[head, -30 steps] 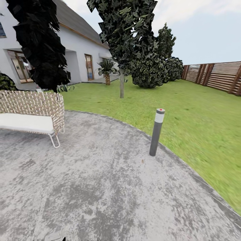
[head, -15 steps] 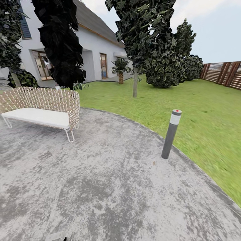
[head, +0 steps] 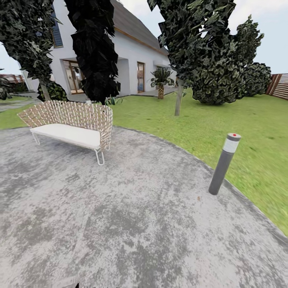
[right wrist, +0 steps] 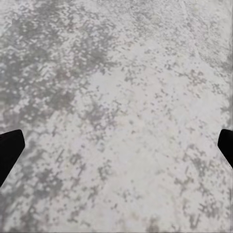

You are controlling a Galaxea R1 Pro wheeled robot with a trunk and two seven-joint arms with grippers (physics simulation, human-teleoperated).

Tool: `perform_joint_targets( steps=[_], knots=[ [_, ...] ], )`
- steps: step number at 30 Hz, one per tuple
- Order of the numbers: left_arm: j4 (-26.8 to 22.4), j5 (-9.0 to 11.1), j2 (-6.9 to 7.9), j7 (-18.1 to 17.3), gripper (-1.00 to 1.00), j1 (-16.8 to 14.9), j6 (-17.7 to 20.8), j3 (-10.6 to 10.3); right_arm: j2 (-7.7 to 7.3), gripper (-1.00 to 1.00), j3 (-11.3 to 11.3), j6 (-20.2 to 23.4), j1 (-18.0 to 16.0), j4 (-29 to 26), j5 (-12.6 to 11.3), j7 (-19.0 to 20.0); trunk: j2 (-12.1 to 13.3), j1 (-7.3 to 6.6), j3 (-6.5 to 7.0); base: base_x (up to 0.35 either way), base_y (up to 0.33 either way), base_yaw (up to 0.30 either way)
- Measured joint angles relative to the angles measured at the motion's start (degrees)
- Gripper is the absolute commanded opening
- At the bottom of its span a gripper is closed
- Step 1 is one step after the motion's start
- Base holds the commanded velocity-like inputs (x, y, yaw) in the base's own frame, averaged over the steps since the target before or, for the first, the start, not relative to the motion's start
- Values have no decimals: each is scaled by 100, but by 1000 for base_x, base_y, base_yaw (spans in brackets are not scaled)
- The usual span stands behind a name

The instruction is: In the garden, pick up the pesticide atomizer on the floor and spray pesticide onto both trees until each tree trunk is fully covered.

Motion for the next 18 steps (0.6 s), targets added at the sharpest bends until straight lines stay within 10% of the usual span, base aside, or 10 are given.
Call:
perform_joint_targets(
  steps=[18],
  knots=[
    [0,0,0,0,100,0,0,0,111,100,197,5,0,20,10,-608,0,0,-76,0,0,268]
  ],
)
